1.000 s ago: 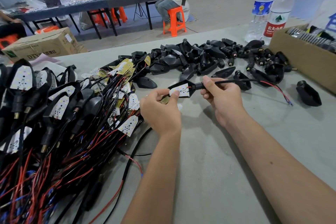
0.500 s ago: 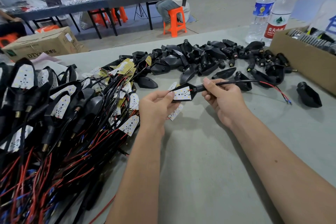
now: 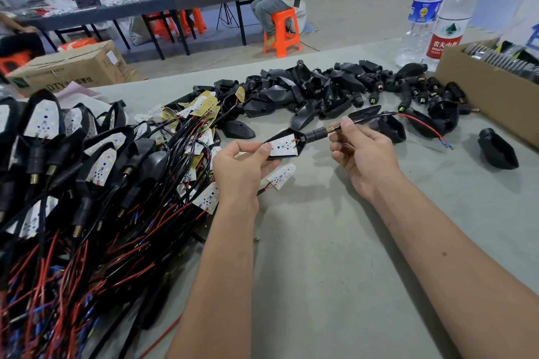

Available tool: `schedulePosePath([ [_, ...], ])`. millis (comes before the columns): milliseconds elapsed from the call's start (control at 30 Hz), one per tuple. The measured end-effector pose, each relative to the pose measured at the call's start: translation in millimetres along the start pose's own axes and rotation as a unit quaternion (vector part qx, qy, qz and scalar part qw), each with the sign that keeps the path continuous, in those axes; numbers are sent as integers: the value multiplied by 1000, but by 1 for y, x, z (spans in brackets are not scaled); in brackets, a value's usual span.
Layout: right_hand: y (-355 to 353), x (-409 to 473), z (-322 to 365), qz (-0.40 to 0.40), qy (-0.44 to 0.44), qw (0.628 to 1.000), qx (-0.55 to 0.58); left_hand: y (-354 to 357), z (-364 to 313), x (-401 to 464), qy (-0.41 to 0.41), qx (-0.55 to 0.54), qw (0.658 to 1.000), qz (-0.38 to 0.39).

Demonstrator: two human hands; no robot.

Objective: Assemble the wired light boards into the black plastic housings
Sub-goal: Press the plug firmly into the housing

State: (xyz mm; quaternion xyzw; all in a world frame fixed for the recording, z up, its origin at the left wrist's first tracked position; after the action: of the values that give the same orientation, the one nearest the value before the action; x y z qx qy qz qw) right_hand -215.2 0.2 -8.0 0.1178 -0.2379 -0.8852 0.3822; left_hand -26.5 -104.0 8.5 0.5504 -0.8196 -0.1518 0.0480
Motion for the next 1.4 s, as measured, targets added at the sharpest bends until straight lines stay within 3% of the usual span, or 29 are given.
schedulePosePath([
  [267, 3, -2, 0, -2, -16, 999, -43, -2, 3, 2, 16, 9, 1000, -16],
  [433, 11, -8, -4, -6, -21, 979, -202, -5, -2, 6, 59, 47, 996, -38],
  [500, 9, -12, 5, -52, -127, 916, -377, -7, -5, 7, 80, 83, 993, -39],
  [567, 16, -24, 24, -85, -294, 803, -511, -13, -11, 10, 98, 127, 986, -48],
  [600, 23, -28, 30, -61, -340, 761, -550, -18, -13, 12, 99, 139, 984, -53],
  [700, 36, -20, 24, 83, -274, 655, -699, -26, -18, 15, 80, 124, 988, -43],
  [767, 40, -20, 23, 128, -236, 633, -727, -27, -23, 15, 81, 111, 990, -41],
  [833, 45, -24, 30, 147, -237, 659, -698, -23, -28, 13, 81, 77, 993, -47],
  [967, 75, -32, 38, 171, -175, 779, -577, -10, -29, -2, 10, -37, 999, -20],
  [1100, 139, -32, 17, 173, -106, 867, -454, -10, -28, -24, -91, -15, 994, 60],
  [1167, 177, -35, 2, 183, -50, 918, -349, -31, -46, -37, -78, -10, 995, 67],
  [1233, 223, -42, -11, 211, -29, 929, -304, -76, -78, -48, -19, 47, 998, 22],
  [1300, 271, -49, -20, 221, -68, 917, -325, -130, -117, -62, 64, 172, 978, -97],
  [1400, 340, -68, -28, 197, -218, 852, -433, -183, -166, -91, 177, 389, 858, -284],
])
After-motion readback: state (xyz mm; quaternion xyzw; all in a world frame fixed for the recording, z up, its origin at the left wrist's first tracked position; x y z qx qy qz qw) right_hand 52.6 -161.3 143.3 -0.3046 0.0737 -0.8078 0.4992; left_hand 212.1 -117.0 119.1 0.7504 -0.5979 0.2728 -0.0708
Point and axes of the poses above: each hand's wrist, its own x-axis towards the middle knuckle, its own y-axis out of the palm, z = x × y, the point moved 5 cm from there along x, towards the middle knuckle, and after that the axes turned 6 degrees about z, right-handed, at the moved point
